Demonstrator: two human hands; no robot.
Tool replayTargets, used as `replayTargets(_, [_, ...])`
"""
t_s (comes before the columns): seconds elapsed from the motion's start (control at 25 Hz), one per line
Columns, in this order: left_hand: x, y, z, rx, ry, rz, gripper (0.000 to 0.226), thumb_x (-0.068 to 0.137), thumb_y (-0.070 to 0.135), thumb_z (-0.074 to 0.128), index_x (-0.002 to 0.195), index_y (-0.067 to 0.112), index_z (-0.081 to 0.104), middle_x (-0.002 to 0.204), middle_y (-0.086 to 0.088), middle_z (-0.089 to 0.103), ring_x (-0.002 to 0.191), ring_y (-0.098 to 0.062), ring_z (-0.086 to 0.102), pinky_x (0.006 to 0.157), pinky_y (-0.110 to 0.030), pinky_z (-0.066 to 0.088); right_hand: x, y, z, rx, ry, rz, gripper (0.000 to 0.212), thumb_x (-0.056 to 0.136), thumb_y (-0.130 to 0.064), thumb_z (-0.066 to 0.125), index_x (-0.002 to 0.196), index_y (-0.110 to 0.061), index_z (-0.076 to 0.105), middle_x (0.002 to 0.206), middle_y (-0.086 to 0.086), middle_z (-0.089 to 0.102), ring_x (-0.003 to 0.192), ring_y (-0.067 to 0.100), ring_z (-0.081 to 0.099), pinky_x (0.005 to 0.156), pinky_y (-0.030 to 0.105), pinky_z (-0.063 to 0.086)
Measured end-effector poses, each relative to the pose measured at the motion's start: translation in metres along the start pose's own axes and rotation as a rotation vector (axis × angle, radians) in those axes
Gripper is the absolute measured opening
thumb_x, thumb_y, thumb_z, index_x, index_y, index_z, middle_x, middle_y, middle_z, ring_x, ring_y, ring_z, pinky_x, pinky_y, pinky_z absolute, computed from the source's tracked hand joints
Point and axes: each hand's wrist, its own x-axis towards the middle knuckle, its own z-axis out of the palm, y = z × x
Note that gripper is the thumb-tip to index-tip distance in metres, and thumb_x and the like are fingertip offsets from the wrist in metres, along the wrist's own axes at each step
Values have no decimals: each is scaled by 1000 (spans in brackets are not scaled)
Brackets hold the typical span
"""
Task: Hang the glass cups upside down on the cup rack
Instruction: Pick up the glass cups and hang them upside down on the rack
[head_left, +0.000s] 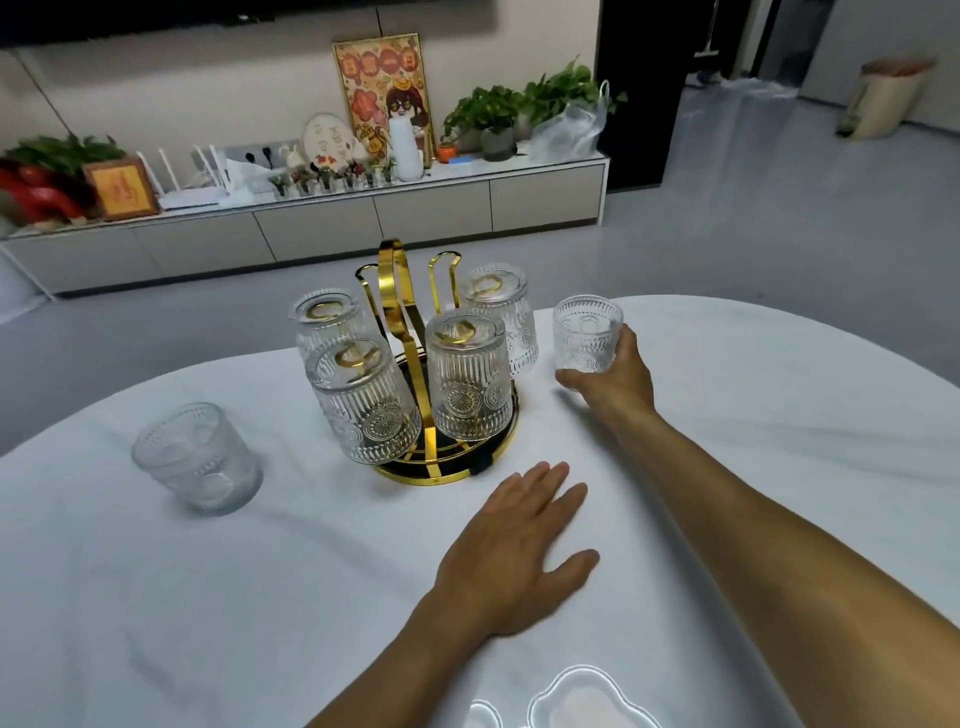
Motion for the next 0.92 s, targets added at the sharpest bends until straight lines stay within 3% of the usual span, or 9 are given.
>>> replayTargets(0.12, [0,0,3,-39,-9,-35,66,92,59,37,150,29,30,163,8,16,149,-6,5,116,-20,-7,-9,1,-8,76,12,56,71,54,-31,87,113,-19,50,115,2,64,98,23,62,80,37,51])
replayTargets(0.24, [1,2,-8,-149,-45,-105,61,93,56,43,147,28,38,160,10,25,148,-4,12,116,-18,-2,-42,-9,-28,306,-76,73,68,50,-35,84,108,-18,53,109,0,68,88,15,65,68,30,47])
replayTargets(0.32, [-2,17,-28,-513,-11,-271,49,94,47,53,138,25,51,151,5,45,142,-9,32,118,-26,19,-72,-23,-45,448,-166,40,70,49,-35,83,111,-19,56,106,2,70,93,17,68,72,34,51])
replayTargets(0.4, [-9,38,-54,-1084,145,-489,42,91,42,59,127,22,60,132,-3,64,125,-17,57,106,-32,42,-103,-42,-59,533,-277,-50,75,48,-33,83,116,-18,56,106,5,71,95,20,68,76,38,52])
replayTargets(0.48, [-17,52,-79,-1498,317,-574,52,83,50,58,124,20,62,120,-10,71,110,-24,68,94,-38,52,-130,-63,-65,612,-382,-145,79,48,-28,85,120,-19,54,108,5,71,97,21,68,76,36,53])
replayTargets(0.56, [-32,58,-110,-1710,414,-559,57,80,50,61,125,16,62,119,-17,70,106,-29,69,91,-40,56,-154,-84,-64,680,-484,-197,83,49,-21,87,124,-22,52,111,7,72,99,22,69,75,29,55])
replayTargets(0.64, [-50,59,-144,-1797,465,-516,56,81,43,64,127,11,61,122,-21,68,109,-32,67,93,-40,55,-175,-107,-60,733,-550,-217,85,48,-16,88,124,-24,52,109,7,73,97,23,71,71,28,56])
replayTargets(0.76, [-66,53,-179,-1850,486,-477,50,81,34,67,123,7,65,120,-22,68,105,-30,69,88,-35,57,-191,-133,-48,717,-602,-239,85,51,-13,89,126,-25,50,110,9,73,102,29,69,79,38,57])
replayTargets(0.92, [-69,26,-213,-1810,647,-386,27,74,29,72,96,13,79,103,-12,76,94,-23,72,77,-30,59,-177,-164,-46,673,-798,-232,82,60,-21,85,133,-22,49,126,11,65,105,22,67,79,38,54])
